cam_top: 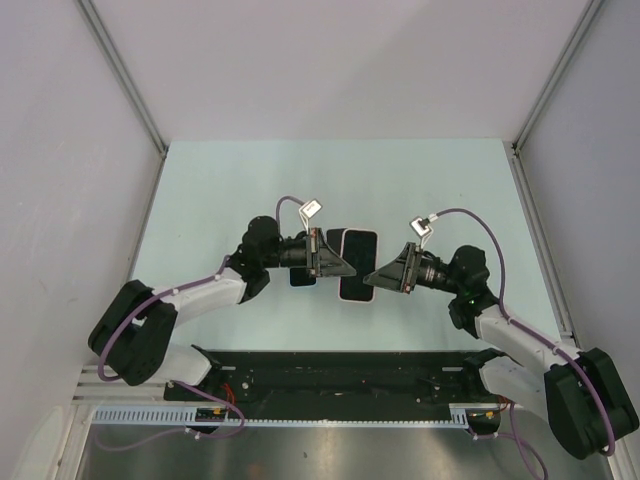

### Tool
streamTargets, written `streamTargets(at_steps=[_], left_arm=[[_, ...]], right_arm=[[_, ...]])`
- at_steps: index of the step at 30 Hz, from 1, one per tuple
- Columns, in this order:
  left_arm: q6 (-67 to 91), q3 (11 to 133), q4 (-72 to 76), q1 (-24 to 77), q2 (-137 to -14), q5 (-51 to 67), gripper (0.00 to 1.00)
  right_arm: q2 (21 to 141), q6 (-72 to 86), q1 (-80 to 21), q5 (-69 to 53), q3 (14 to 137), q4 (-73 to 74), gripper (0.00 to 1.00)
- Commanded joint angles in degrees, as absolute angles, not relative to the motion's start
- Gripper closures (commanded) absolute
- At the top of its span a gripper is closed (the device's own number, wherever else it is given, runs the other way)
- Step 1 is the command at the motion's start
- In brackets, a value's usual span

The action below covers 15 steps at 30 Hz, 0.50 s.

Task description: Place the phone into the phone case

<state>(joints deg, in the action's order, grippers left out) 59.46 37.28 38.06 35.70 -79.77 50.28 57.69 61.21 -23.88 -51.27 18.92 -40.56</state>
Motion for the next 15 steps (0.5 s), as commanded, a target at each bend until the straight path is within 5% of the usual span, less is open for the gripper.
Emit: streamTargets(at_steps=[1,4,15], left_arm=[[59.2,36.8,42.4,35.7,-78.8,53.3,1.00],[59.1,36.3,42.9,35.7,-78.6,54.4,1.00],[62.5,34.6,47.6,35.8,-80.7,59.0,1.00]], right_arm=[[56.8,61.4,-23.8,-50.1,20.4,-44.8,0.45],[57.0,61.3,-22.9,-49.7,20.7,-44.6,0.36],[63.5,56.4,-18.1,-51.6,27.1,-41.4,0.34]])
